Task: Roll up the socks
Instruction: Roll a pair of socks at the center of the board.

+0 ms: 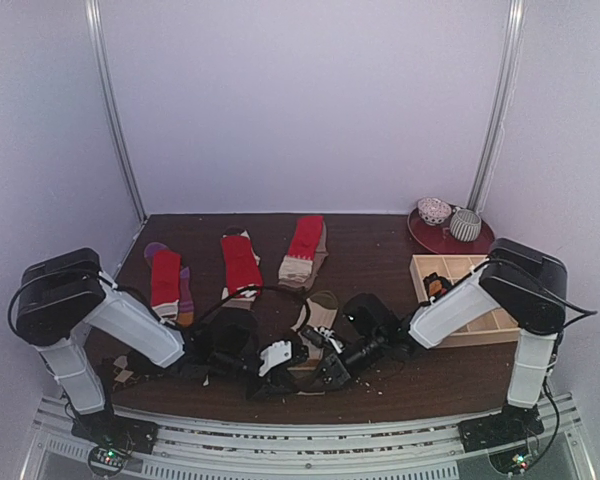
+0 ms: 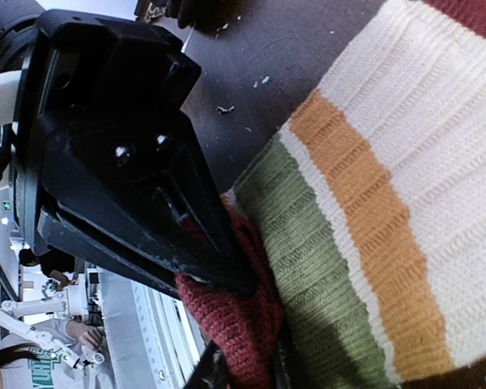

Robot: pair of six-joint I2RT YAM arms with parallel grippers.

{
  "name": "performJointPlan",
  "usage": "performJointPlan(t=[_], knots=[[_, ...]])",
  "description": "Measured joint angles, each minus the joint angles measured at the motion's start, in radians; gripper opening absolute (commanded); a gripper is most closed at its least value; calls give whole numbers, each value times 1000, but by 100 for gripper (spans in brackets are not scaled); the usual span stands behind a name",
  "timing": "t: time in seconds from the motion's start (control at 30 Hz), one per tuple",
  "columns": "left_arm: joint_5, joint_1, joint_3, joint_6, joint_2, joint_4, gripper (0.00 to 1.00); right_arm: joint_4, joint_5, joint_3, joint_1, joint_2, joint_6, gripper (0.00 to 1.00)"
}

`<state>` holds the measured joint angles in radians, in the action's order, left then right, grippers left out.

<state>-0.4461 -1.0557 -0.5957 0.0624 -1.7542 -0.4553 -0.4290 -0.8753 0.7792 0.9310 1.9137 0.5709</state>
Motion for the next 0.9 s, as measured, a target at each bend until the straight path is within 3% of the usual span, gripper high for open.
performJointPlan(t=[0.13, 0.27, 0.47, 0.7, 0.9], knots=[[11, -1, 0, -55, -9, -19, 0, 68, 56, -3, 0, -59, -59, 27], [8, 1, 0, -128, -13, -23, 0, 75, 190, -89, -1, -220, -173, 33], [-42, 22, 12, -226, -29, -52, 0, -15, 401, -254, 90, -438, -484, 38], [-107, 46, 30, -286, -61, -123, 0, -101, 606, -283, 224, -370, -838, 40], [-127, 53, 30, -297, -64, -129, 0, -134, 681, -228, 237, -274, -972, 40]])
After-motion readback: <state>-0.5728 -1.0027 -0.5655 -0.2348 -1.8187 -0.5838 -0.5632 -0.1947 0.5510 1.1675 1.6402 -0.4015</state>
